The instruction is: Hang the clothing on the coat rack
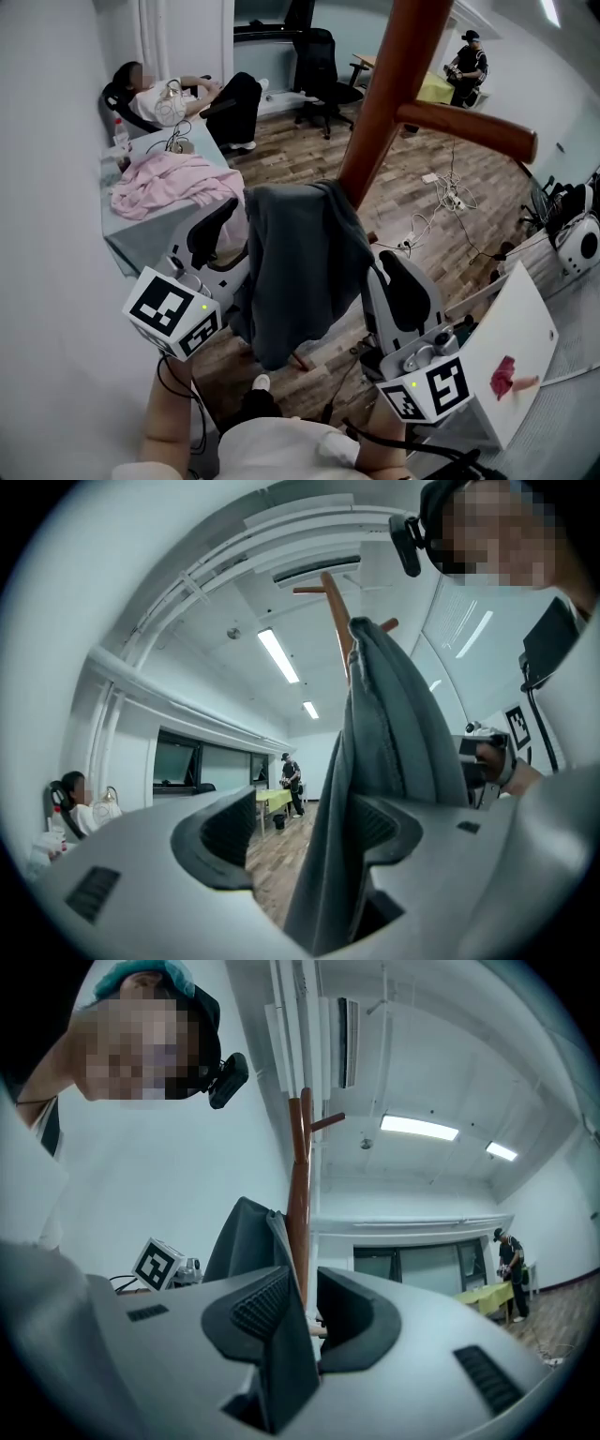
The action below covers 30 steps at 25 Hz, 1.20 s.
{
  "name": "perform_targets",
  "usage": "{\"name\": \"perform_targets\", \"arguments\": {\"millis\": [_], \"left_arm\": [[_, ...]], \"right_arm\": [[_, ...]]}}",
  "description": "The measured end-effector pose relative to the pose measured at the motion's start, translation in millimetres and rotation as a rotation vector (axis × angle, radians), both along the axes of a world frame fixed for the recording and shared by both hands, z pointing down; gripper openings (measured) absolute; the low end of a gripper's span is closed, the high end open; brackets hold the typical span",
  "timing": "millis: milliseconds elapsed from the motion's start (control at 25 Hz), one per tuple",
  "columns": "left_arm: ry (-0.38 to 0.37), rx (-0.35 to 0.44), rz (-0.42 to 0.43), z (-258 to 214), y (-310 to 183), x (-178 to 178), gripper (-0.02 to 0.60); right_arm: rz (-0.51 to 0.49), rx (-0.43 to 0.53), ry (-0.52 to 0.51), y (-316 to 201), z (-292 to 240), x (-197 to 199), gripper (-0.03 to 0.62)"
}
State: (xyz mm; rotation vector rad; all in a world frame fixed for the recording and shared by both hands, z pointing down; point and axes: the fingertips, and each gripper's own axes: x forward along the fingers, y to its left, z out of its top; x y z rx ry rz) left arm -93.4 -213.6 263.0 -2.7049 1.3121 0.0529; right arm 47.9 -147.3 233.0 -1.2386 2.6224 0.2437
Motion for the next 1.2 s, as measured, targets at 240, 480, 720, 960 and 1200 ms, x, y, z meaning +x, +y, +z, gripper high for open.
{"name": "perform_targets", "arguments": {"millis": [240,480,720,960,1200], "left_arm": [[-0.019,0.052,-0.074,-2,16,-16,0.344],[0.087,0.060,-0.199,-5,31,-43,0.344],[0.054,0.108,-0.350,-1,51,-53,0.303],[0.064,0.231,-0.600,-14,82,-63,0.014],[0.089,0.239,-0.626,-23,90,-63,0.012]], "right_arm": [[0.011,0.006,-0.018,7,-2,6,0.104],[0.009,0.037,-0.028,16,-8,9,0.112],[-0.015,0.052,-0.029,21,-10,-5,0.036],[-0.025,0.089,0.000,28,-12,-13,0.021],[-0.027,0.127,0.062,29,-13,-26,0.018]]}}
